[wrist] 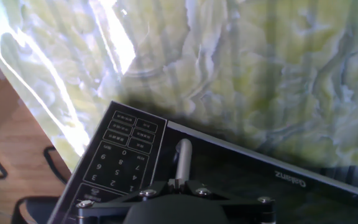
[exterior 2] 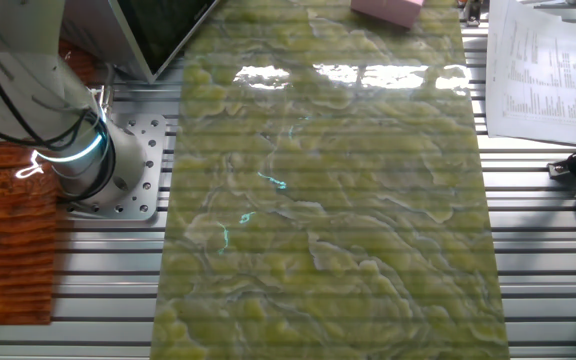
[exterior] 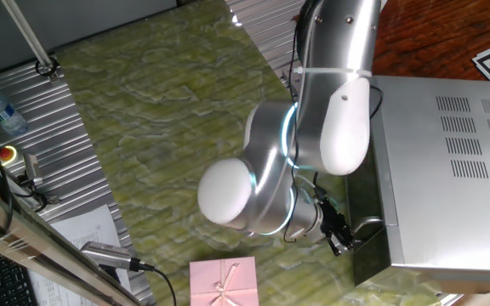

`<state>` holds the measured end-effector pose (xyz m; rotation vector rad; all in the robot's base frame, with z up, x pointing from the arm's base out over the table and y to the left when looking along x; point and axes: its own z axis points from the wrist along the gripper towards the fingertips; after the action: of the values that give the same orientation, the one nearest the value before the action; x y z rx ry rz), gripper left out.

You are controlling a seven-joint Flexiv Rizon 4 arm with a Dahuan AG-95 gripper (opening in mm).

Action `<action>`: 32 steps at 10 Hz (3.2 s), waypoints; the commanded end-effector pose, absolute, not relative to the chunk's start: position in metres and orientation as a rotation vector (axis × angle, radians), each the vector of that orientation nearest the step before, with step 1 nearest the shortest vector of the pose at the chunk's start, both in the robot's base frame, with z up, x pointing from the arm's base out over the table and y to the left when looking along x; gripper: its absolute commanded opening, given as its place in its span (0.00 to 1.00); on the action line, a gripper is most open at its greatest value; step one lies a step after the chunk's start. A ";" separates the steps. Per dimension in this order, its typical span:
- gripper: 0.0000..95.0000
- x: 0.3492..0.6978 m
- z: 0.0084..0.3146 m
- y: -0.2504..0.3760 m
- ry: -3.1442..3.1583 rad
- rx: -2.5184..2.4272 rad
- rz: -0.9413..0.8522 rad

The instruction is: Open the microwave door

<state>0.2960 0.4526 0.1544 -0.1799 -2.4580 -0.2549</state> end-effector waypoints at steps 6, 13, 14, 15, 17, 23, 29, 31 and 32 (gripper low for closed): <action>0.40 0.303 0.160 0.447 -2.478 -0.236 -0.149; 0.20 0.297 0.161 0.447 -2.424 -0.203 -0.194; 0.20 0.294 0.160 0.447 -2.424 -0.203 -0.196; 0.20 0.291 0.157 0.444 -2.425 -0.202 -0.199; 0.20 0.288 0.154 0.445 -2.435 -0.198 -0.222; 0.20 0.284 0.148 0.451 -2.429 -0.197 -0.219; 0.00 0.281 0.148 0.450 -2.441 -0.205 -0.208; 0.00 0.288 0.150 0.448 -2.443 -0.205 -0.208; 0.00 0.293 0.142 0.444 -2.453 -0.207 -0.214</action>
<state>0.2891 0.4465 0.1436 -0.2069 -2.4429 -0.2181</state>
